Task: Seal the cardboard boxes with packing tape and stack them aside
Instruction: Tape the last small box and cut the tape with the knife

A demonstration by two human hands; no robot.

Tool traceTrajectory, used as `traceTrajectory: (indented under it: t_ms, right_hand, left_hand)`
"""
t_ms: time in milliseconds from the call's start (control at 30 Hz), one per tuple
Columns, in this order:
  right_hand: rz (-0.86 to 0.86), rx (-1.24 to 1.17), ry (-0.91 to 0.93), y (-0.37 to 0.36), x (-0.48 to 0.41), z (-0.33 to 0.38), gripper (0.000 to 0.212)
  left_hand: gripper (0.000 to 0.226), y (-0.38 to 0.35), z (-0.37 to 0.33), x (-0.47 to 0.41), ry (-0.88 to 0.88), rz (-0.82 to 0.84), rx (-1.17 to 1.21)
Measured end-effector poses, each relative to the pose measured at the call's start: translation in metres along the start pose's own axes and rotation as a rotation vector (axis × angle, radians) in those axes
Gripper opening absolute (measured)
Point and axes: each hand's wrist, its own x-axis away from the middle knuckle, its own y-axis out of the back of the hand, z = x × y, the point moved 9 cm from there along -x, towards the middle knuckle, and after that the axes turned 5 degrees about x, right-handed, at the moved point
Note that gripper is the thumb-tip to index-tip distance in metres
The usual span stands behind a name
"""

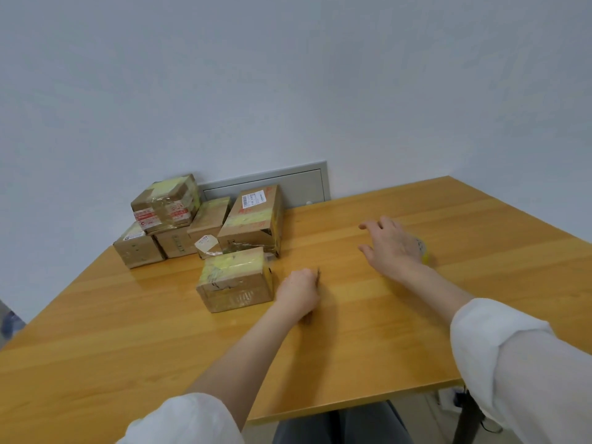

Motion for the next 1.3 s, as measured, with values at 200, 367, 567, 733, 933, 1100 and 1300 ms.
traceTrajectory:
  t_ms: [200,367,567,733,933,1100,1300]
  right_hand:
    - [-0.041,-0.251,0.002,0.017,-0.015,0.033,0.031]
    - [-0.013,-0.545,-0.024,0.009,-0.017,0.088,0.037]
    - [0.325,-0.715,0.064,-0.048,0.0,0.215,0.054]
    - [0.392,-0.672,-0.087,-0.083,-0.009,0.23,0.066]
    - [0.579,-0.824,-0.283,-0.115,-0.005,0.204,0.064]
    - [0.521,-0.814,-0.357,-0.099,-0.01,0.152,0.057]
    - [0.551,-0.74,-0.256,-0.092,-0.002,0.133,0.066]
  left_hand:
    - [0.041,-0.013,-0.04,-0.012,-0.03,0.073,0.344]
    - [0.03,0.08,0.02,-0.007,-0.123,-0.372,0.329]
    - [0.036,0.131,0.149,0.001,0.108,-0.554,0.288]
    - [0.051,0.074,0.196,-0.008,0.261,-0.252,0.851]
    - [0.059,0.05,0.203,-0.008,0.366,-0.165,1.197]
    - [0.064,0.032,0.147,-0.009,0.228,-0.092,1.2]
    - [0.065,0.03,0.126,-0.009,0.198,-0.094,1.033]
